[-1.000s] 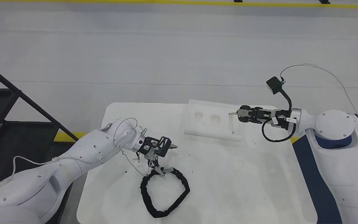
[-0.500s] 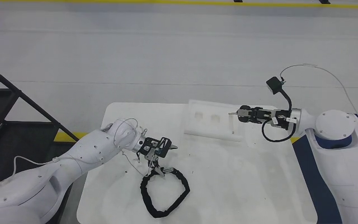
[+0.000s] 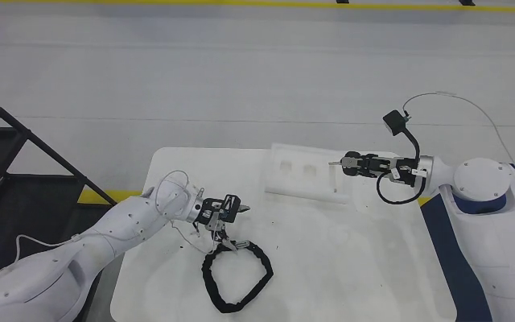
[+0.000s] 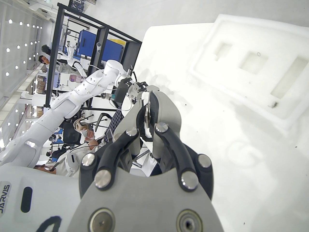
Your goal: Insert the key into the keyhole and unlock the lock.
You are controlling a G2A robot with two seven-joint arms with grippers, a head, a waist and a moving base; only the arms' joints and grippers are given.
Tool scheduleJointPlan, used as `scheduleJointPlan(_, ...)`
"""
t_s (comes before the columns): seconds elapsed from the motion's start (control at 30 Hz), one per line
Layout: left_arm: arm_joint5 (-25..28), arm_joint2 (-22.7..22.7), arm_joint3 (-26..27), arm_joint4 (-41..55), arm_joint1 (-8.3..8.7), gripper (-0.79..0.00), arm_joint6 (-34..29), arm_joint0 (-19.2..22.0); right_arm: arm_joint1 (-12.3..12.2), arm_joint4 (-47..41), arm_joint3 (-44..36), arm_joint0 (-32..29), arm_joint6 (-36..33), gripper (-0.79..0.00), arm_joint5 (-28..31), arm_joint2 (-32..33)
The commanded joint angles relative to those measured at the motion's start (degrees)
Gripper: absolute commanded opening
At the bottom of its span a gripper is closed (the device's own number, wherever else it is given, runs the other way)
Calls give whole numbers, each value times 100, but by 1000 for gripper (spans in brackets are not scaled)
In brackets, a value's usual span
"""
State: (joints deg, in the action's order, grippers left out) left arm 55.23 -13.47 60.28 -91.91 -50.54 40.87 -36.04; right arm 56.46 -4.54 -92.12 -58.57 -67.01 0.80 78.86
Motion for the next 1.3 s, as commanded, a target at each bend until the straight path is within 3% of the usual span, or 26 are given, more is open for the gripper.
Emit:
scheduleJointPlan(0.0,-93,-54,67,40,69,0,-109,-130,0,0,0,0,0,-785,0,0)
scheduleJointPlan(0.43,-1061,-625,1068,334,631,0,-1069,-1087,0,0,0,0,0,-785,0,0)
scheduleJointPlan(0.83,-1397,-969,1497,222,856,0,-1373,-1606,0,0,0,0,0,-785,0,0)
scheduleJointPlan(0.93,-1452,-1017,1512,211,846,-83,-1430,-1667,0,0,0,0,0,-785,0,0)
scheduleJointPlan(1.1,-1445,-1070,1520,234,790,-296,-1585,-1720,0,0,0,0,0,-785,0,0)
scheduleJointPlan(1.13,-1445,-1079,1515,232,777,-317,-1603,-1726,0,0,0,0,0,-785,0,0)
scheduleJointPlan(1.2,-1431,-1094,1502,235,748,-256,-1641,-1733,0,0,0,0,0,-785,0,0)
scheduleJointPlan(1.27,-1431,-1113,1481,247,715,-296,-1679,-1734,0,0,0,0,0,-785,0,0)
